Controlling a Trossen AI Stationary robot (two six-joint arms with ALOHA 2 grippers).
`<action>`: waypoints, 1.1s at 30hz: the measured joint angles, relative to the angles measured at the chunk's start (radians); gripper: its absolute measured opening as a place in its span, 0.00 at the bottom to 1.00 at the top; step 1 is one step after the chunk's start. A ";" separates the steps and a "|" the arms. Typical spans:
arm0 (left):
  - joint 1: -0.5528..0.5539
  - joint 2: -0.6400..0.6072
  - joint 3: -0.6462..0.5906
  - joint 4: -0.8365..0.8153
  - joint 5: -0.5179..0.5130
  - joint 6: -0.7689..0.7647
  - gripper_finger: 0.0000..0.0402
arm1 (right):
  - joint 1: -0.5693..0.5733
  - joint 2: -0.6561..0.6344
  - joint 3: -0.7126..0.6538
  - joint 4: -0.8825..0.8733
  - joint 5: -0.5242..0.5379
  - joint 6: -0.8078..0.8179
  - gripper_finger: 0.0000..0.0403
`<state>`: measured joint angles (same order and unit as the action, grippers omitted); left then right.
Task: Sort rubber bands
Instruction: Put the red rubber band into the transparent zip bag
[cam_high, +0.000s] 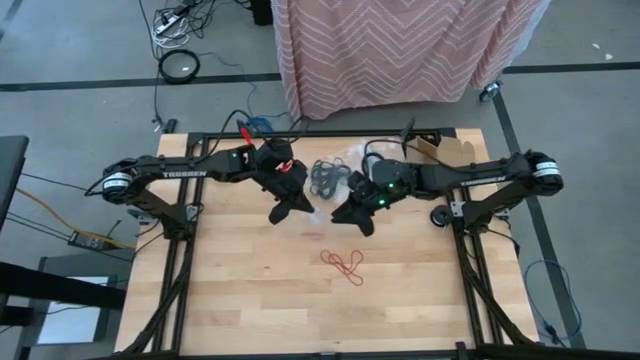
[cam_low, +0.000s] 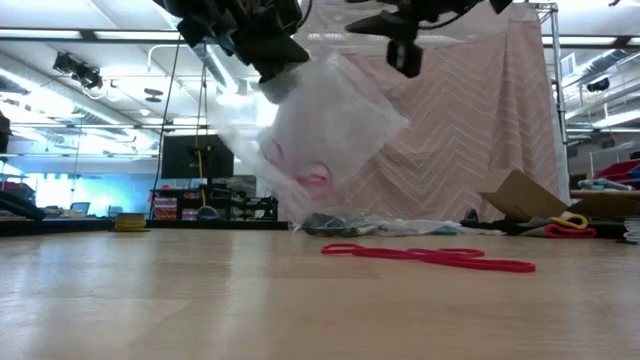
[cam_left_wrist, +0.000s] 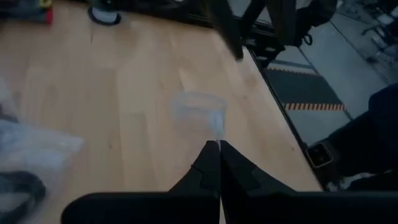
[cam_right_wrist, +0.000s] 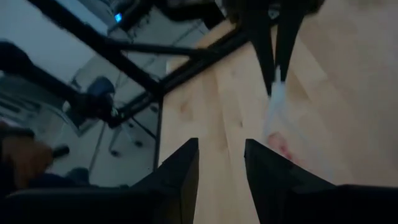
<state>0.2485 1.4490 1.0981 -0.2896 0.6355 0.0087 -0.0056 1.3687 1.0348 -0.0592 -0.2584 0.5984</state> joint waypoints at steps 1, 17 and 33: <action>0.000 -0.001 0.000 -0.004 -0.002 -0.018 0.00 | 0.000 -0.016 0.000 -0.036 0.000 -0.013 0.29; -0.015 -0.031 -0.044 -0.403 -0.086 0.123 0.00 | 0.128 0.083 -0.002 -0.219 0.072 0.019 0.29; -0.060 -0.069 -0.090 -0.409 -0.061 0.206 0.00 | 0.149 0.323 -0.002 -0.099 0.074 0.240 0.25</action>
<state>0.1886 1.3803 1.0084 -0.6984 0.5750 0.2147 0.1437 1.6919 1.0325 -0.1578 -0.1844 0.8382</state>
